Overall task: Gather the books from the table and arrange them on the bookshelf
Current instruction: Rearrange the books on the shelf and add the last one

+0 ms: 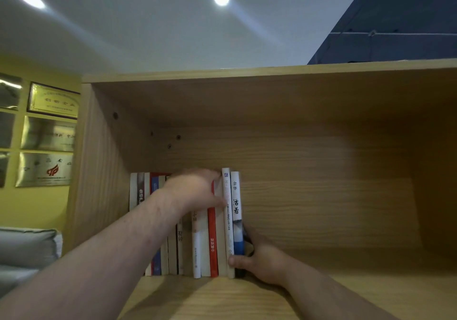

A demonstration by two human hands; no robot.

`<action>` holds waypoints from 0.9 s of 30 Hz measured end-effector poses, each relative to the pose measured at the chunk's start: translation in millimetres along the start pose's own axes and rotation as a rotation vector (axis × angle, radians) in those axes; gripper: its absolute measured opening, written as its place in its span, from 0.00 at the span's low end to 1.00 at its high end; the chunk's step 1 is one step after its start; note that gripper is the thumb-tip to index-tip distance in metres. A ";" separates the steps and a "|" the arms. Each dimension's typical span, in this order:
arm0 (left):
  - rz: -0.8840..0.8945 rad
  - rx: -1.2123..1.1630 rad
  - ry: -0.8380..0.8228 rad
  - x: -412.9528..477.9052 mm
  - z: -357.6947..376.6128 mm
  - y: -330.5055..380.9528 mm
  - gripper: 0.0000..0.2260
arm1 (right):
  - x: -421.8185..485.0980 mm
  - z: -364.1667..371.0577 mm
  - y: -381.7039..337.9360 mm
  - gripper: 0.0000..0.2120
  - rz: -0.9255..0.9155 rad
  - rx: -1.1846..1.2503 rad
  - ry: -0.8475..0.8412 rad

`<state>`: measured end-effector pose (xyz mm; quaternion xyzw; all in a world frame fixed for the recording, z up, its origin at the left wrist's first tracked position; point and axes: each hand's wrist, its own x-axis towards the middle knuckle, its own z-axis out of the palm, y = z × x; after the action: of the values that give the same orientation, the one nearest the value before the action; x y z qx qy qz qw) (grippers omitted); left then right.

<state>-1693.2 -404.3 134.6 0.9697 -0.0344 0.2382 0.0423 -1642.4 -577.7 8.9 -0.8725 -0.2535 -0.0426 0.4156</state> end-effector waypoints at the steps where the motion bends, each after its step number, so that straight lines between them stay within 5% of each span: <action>1: 0.000 -0.013 -0.023 -0.8 -2.1 1.6 0.34 | 0.0 0.0 -0.5 0.35 -0.009 0.001 0.008; 7: 0.020 -0.242 0.075 -5.2 0.9 2.4 0.23 | 0.2 -1.0 -2.3 0.33 -0.003 0.039 0.006; 13: 0.023 -0.272 0.284 -9.9 9.0 7.1 0.15 | -0.9 -1.4 -3.8 0.31 -0.003 0.024 0.019; 27: 0.066 -0.284 0.426 -38.5 -13.8 0.0 0.06 | 1.5 0.2 1.5 0.36 -0.007 -0.064 0.046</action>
<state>-1733.6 -401.1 128.9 0.8804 -0.0895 0.4310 0.1765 -1640.4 -577.8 8.2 -0.8833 -0.2454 -0.0724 0.3929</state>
